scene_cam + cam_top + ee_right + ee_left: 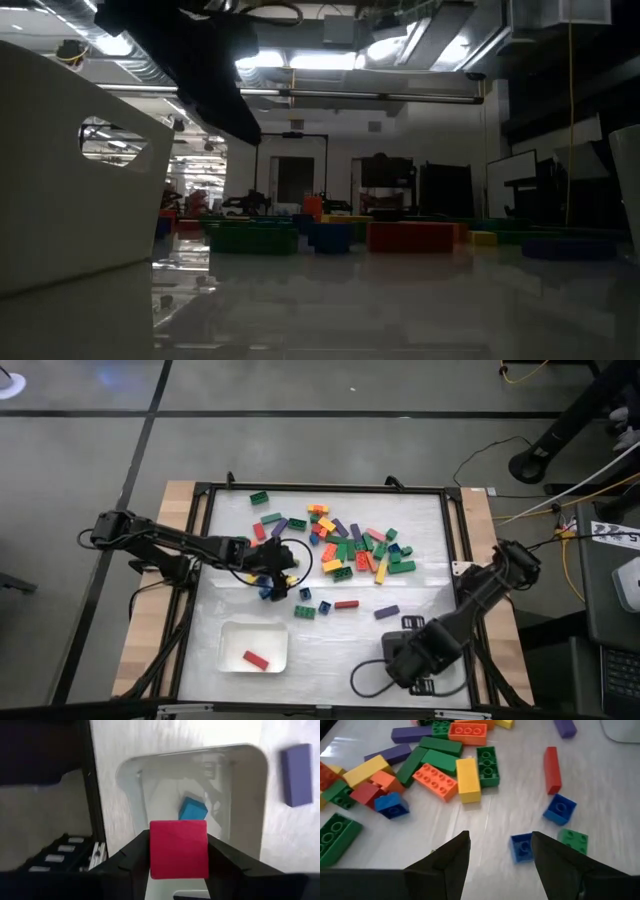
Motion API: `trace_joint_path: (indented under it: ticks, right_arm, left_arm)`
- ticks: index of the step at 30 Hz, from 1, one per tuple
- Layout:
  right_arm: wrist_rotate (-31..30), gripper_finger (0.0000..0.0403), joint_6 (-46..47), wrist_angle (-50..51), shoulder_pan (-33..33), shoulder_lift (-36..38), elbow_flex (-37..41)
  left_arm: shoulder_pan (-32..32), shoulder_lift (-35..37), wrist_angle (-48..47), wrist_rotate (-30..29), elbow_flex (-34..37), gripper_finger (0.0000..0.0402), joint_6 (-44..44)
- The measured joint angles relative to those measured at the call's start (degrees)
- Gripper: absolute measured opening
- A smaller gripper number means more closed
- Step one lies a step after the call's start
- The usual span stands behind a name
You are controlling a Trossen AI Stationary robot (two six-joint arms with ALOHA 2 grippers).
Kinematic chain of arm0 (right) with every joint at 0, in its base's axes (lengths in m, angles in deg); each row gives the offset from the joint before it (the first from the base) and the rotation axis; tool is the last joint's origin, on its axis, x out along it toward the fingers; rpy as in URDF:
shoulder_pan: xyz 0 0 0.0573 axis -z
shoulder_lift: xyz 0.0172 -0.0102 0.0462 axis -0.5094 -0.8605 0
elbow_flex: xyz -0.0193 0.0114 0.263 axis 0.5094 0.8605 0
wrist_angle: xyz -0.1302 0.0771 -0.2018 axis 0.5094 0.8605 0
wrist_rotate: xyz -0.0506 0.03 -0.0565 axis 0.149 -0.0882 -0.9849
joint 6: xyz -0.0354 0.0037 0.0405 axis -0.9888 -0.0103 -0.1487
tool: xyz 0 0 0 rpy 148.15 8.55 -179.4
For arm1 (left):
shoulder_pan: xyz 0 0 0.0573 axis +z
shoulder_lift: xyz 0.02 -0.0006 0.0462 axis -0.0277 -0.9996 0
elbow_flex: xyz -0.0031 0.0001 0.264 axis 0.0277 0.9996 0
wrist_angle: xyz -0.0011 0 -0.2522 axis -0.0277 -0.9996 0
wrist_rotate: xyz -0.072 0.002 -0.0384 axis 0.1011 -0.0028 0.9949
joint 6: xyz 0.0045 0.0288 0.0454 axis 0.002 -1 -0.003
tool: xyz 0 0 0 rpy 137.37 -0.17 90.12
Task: Sort blocks by size
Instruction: Put the square red block into the gray bin
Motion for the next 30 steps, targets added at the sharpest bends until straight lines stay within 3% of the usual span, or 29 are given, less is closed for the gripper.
trace_joint_path:
  ticks: [8, 16, 21, 30]
  right_arm:
    - [-3.21, 0.0156, 7.07, 0.03, -1.26, -0.02, 0.0]
    - [-3.44, 0.0157, 7.66, 0.75, -1.24, -0.02, 0.0]
    - [-7.02, 0.0157, 8.32, 0.68, -1.25, -0.02, 0.0]
    - [-7.27, 0.0157, 10.1, 0.76, -1.26, -0.02, 0.0]
  left_arm:
    - [3.05, 0.0, -0.03, 0.01, 0.0, 0.0198, -0.01]
    - [6.27, 0.0, -2.22, 0.19, 0.01, 0.0198, -6.27]
    - [8.27, 0.0, -3.41, 0.85, 1.73, 0.0198, -10.36]
    - [9.36, 0.0, -3.03, 0.86, 4.71, 0.0198, -12.08]
